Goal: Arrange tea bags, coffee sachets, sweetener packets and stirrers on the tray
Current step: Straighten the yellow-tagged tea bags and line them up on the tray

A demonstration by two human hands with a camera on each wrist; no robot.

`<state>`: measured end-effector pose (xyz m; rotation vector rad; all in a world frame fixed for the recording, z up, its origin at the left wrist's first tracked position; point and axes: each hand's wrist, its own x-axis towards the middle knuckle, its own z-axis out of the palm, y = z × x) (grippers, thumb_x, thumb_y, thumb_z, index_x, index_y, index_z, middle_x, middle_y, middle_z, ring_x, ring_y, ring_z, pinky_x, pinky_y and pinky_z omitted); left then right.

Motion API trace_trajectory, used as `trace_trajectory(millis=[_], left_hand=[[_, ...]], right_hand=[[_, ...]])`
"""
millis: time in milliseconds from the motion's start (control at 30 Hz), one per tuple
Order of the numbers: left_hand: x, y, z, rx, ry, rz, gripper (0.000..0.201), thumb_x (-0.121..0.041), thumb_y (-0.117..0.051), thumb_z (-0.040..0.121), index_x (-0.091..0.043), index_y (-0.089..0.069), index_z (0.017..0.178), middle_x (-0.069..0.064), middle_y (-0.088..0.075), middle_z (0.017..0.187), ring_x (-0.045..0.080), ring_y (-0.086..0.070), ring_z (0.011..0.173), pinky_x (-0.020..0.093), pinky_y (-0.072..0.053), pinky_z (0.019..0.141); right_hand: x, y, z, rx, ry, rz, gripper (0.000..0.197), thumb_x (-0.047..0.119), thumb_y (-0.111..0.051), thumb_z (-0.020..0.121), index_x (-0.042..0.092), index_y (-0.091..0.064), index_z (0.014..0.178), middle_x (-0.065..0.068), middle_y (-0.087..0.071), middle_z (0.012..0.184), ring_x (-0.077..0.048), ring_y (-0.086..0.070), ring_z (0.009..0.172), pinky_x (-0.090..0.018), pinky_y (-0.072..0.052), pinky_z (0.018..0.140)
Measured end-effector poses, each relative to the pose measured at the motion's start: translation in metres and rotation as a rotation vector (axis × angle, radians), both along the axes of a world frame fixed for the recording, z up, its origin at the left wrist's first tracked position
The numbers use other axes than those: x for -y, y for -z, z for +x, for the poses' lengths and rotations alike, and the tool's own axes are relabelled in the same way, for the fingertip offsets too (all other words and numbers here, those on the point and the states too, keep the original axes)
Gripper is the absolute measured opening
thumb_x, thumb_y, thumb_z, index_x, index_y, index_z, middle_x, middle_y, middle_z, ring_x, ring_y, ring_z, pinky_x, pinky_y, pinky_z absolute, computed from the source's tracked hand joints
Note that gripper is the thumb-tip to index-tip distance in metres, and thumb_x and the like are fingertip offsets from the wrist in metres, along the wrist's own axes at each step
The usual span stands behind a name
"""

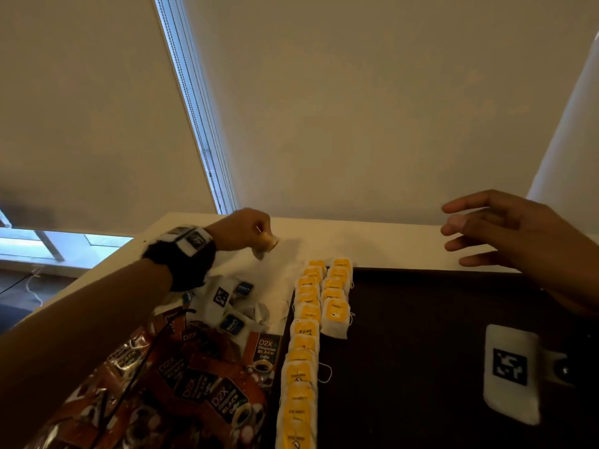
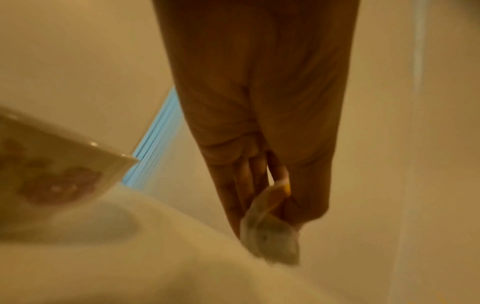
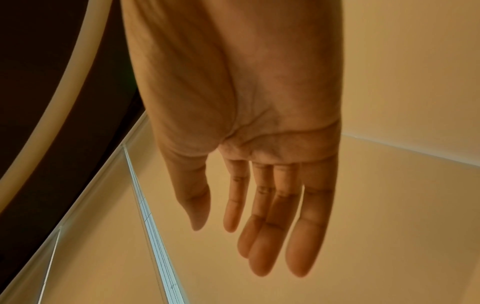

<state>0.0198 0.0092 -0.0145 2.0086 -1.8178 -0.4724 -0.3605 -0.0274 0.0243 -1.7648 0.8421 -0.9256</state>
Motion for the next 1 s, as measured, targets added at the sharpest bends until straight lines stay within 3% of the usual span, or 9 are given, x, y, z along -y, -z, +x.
trace_trajectory(millis=[133,267,367,500,633,767,900,1000], left_hand=[[-0.031,-0.024,-0.028,-0.638,0.106,-0.007,0.009,0.0,-0.065,0.08,-0.002,-0.057,0.08,0.012,-0.068,0.089,0.015,-0.064,0.073,0.022,-0.051,0.067],[-0.051,-0.024,-0.065,-0.789,0.251,-0.002,0.011,0.0,-0.067,0.078,-0.003,-0.057,0.08,0.008,-0.068,0.092,0.014,-0.063,0.075,0.022,-0.051,0.067],[-0.059,-0.021,-0.092,-0.891,0.298,-0.062,0.013,-0.009,-0.075,0.069,-0.015,-0.063,0.07,0.008,-0.068,0.093,0.015,-0.064,0.078,0.023,-0.051,0.066],[-0.062,-0.014,-0.112,-1.033,0.301,-0.13,0.011,-0.011,-0.073,0.066,-0.017,-0.064,0.068,0.004,-0.069,0.091,0.016,-0.065,0.08,0.025,-0.054,0.069],[-0.065,-0.01,-0.124,-0.949,0.245,-0.193,0.016,-0.007,-0.075,0.071,-0.018,-0.064,0.07,0.006,-0.071,0.096,0.02,-0.066,0.088,0.031,-0.055,0.077],[-0.066,-0.01,-0.128,-0.661,0.129,-0.244,0.016,-0.021,-0.074,0.068,-0.012,-0.063,0.076,0.004,-0.069,0.081,0.023,-0.065,0.076,0.034,-0.055,0.068],[-0.063,0.0,-0.129,-0.351,0.166,-0.091,0.012,-0.018,-0.075,0.076,-0.02,-0.064,0.076,0.009,-0.067,0.085,0.007,-0.062,0.067,0.023,-0.054,0.057],[-0.06,0.009,-0.133,-0.302,0.201,0.072,0.012,-0.015,-0.075,0.078,-0.019,-0.064,0.081,0.012,-0.068,0.088,0.003,-0.062,0.065,0.021,-0.053,0.058]], right_hand=[[-0.011,-0.002,0.013,-0.038,-0.046,0.016,0.016,0.024,-0.06,0.086,0.023,-0.065,0.101,0.0,-0.072,0.089,-0.013,-0.07,0.081,-0.03,-0.058,0.073],[-0.033,0.001,0.042,-0.146,-0.169,0.015,0.017,0.024,-0.06,0.089,0.024,-0.067,0.104,0.001,-0.071,0.094,-0.008,-0.069,0.084,-0.029,-0.059,0.075],[-0.044,0.007,0.057,-0.236,-0.287,0.04,0.027,0.027,-0.061,0.088,0.021,-0.063,0.115,-0.001,-0.069,0.099,-0.009,-0.068,0.089,-0.029,-0.059,0.075],[-0.045,0.009,0.061,-0.178,-0.308,0.141,0.019,0.018,-0.065,0.086,0.01,-0.064,0.103,-0.009,-0.071,0.096,-0.014,-0.07,0.086,-0.032,-0.059,0.074],[-0.041,0.007,0.056,-0.114,-0.204,0.169,0.006,0.01,-0.065,0.085,0.007,-0.063,0.09,-0.014,-0.07,0.089,-0.011,-0.068,0.072,-0.029,-0.058,0.069],[-0.03,0.002,0.04,-0.114,-0.079,0.144,0.003,0.011,-0.066,0.085,0.011,-0.062,0.086,-0.011,-0.071,0.089,-0.013,-0.069,0.077,-0.033,-0.057,0.074],[-0.021,-0.004,0.022,-0.108,0.015,0.096,0.006,0.011,-0.065,0.085,0.008,-0.064,0.091,-0.012,-0.072,0.091,-0.015,-0.07,0.081,-0.033,-0.058,0.074],[-0.016,-0.006,0.012,-0.092,0.063,0.097,0.01,0.011,-0.064,0.086,0.007,-0.064,0.095,-0.009,-0.072,0.09,-0.014,-0.07,0.08,-0.032,-0.059,0.072]])
